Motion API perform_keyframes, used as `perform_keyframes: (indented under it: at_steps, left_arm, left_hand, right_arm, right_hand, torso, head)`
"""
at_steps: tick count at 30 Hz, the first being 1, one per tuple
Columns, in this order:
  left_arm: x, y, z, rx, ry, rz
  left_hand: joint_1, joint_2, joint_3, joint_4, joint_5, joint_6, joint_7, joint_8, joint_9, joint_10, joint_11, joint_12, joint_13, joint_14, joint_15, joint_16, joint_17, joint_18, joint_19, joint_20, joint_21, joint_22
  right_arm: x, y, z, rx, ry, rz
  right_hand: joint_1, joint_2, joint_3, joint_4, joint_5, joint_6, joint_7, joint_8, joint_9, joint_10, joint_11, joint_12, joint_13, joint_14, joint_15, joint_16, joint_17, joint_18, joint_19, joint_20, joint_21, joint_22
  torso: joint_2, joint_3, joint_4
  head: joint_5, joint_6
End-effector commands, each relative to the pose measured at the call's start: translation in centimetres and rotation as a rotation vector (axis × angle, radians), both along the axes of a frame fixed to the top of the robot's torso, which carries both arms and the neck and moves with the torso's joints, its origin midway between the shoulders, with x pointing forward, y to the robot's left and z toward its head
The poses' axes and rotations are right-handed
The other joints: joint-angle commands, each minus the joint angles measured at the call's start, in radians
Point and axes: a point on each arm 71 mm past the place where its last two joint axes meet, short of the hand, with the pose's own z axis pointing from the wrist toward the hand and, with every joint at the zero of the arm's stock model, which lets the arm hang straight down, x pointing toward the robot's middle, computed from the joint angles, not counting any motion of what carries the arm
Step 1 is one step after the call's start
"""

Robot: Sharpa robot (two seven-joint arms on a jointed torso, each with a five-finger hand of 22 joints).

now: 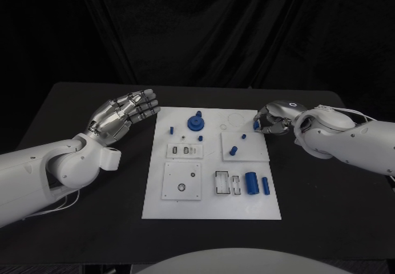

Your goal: Assemble the parts on the task board

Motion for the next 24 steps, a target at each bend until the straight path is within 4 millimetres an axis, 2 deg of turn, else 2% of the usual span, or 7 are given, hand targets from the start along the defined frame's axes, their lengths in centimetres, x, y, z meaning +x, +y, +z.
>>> perform_keyframes:
  at_steps: [1,5,13,14,18,20,24]
  left_arm:
    - [-0.12,-0.08,0.38,-0.048,-0.044,-0.003]
    - [-0.14,-0.12,0.36,-0.048,-0.043,-0.005]
    - [-0.21,-0.23,0.30,-0.048,-0.037,-0.011]
    - [-0.21,-0.24,0.29,-0.048,-0.037,-0.011]
    - [-0.19,-0.24,0.24,-0.046,-0.035,-0.012]
    - [-0.18,-0.24,0.22,-0.046,-0.034,-0.012]
    - [-0.18,-0.23,0.15,-0.045,-0.032,-0.013]
  left_hand:
    - [-0.010,-0.003,0.008,0.000,0.004,0.004,0.026,0.003,0.001,0.000,0.005,0.001,0.000,-0.001,0.004,0.005,0.001,-0.018,0.001,-0.001,-0.001,-0.001]
    - [-0.010,-0.003,0.008,0.000,0.004,0.004,0.026,0.003,0.001,0.000,0.005,0.001,0.000,-0.001,0.004,0.005,0.001,-0.018,0.001,-0.001,-0.001,-0.001]
    - [-0.012,-0.003,0.011,0.000,0.003,0.002,0.027,0.002,0.001,-0.002,0.004,0.000,0.000,-0.002,0.005,0.005,0.000,-0.018,0.000,-0.001,-0.002,-0.002]
    - [-0.012,-0.003,0.011,0.000,0.003,0.002,0.027,0.002,0.001,-0.002,0.004,0.000,0.000,-0.002,0.005,0.005,0.000,-0.018,0.000,-0.001,-0.002,-0.002]
    - [-0.012,-0.003,0.011,0.000,0.003,0.002,0.027,0.002,0.001,-0.002,0.004,0.000,0.000,-0.002,0.005,0.005,0.000,-0.018,0.000,-0.001,-0.002,-0.002]
    - [-0.012,-0.003,0.011,0.000,0.003,0.002,0.027,0.002,0.001,-0.002,0.004,0.000,0.000,-0.002,0.005,0.005,0.000,-0.018,0.000,-0.001,-0.002,-0.002]
    - [-0.012,-0.003,0.011,0.000,0.003,0.002,0.027,0.002,0.001,-0.002,0.004,0.000,0.000,-0.002,0.005,0.005,0.000,-0.018,0.000,-0.001,-0.002,-0.002]
  right_arm:
    - [0.01,0.00,-0.08,0.000,-0.004,-0.003]
    - [0.02,0.04,-0.07,0.001,-0.005,-0.002]
    - [0.03,0.09,-0.07,0.002,-0.006,-0.001]
    - [0.04,0.10,-0.07,0.002,-0.006,-0.001]
    - [0.05,0.13,-0.08,0.001,-0.006,-0.002]
    - [0.05,0.14,-0.07,0.002,-0.006,-0.002]
    - [0.04,0.15,-0.03,0.004,-0.011,-0.002]
  right_hand:
    - [0.006,-0.001,-0.004,-0.005,-0.007,0.010,0.001,0.002,0.002,0.106,0.008,0.003,0.263,0.105,0.005,0.003,0.263,0.007,-0.001,0.003,-0.006,0.191]
    - [0.006,-0.002,-0.006,-0.005,-0.017,0.015,0.001,0.004,0.004,0.106,0.008,0.003,0.263,0.105,0.006,0.003,0.263,0.009,-0.005,0.003,-0.014,0.189]
    - [0.012,0.002,-0.010,-0.009,-0.020,0.061,0.000,0.029,0.025,0.106,0.007,0.003,0.263,0.105,0.005,0.003,0.263,0.011,-0.008,0.002,-0.024,0.186]
    - [0.012,0.004,-0.011,-0.009,-0.020,0.076,-0.002,0.041,0.032,0.106,0.007,0.003,0.263,0.105,0.005,0.003,0.263,0.011,-0.008,0.002,-0.025,0.186]
    - [0.009,0.005,-0.014,-0.008,-0.019,0.083,-0.002,0.048,0.038,0.106,0.007,0.003,0.263,0.105,0.004,0.003,0.263,0.011,-0.009,0.002,-0.026,0.185]
    - [0.010,0.007,-0.015,-0.009,-0.013,0.094,-0.004,0.061,0.048,0.106,0.008,0.003,0.263,0.105,0.005,0.003,0.263,0.011,-0.008,0.002,-0.027,0.186]
    - [0.020,0.015,-0.016,-0.021,0.029,0.111,-0.008,0.097,0.074,0.106,0.007,0.003,0.263,0.105,0.004,0.003,0.263,0.011,-0.008,0.001,-0.030,0.185]
  torso:
    - [0.000,0.0005,0.0004]
    - [0.000,0.0003,0.0002]
    - [0.000,0.0001,-0.0006]
    - [0.000,0.0001,-0.0006]
    - [0.000,0.0000,0.0004]
    - [0.000,0.0003,0.0001]
    - [0.000,0.0003,0.0003]
  head:
    - [-0.001,-0.001]
    - [-0.001,-0.001]
    - [0.001,-0.003]
    - [0.001,-0.003]
    - [0.000,-0.004]
    - [0.001,-0.004]
    - [0.001,-0.005]
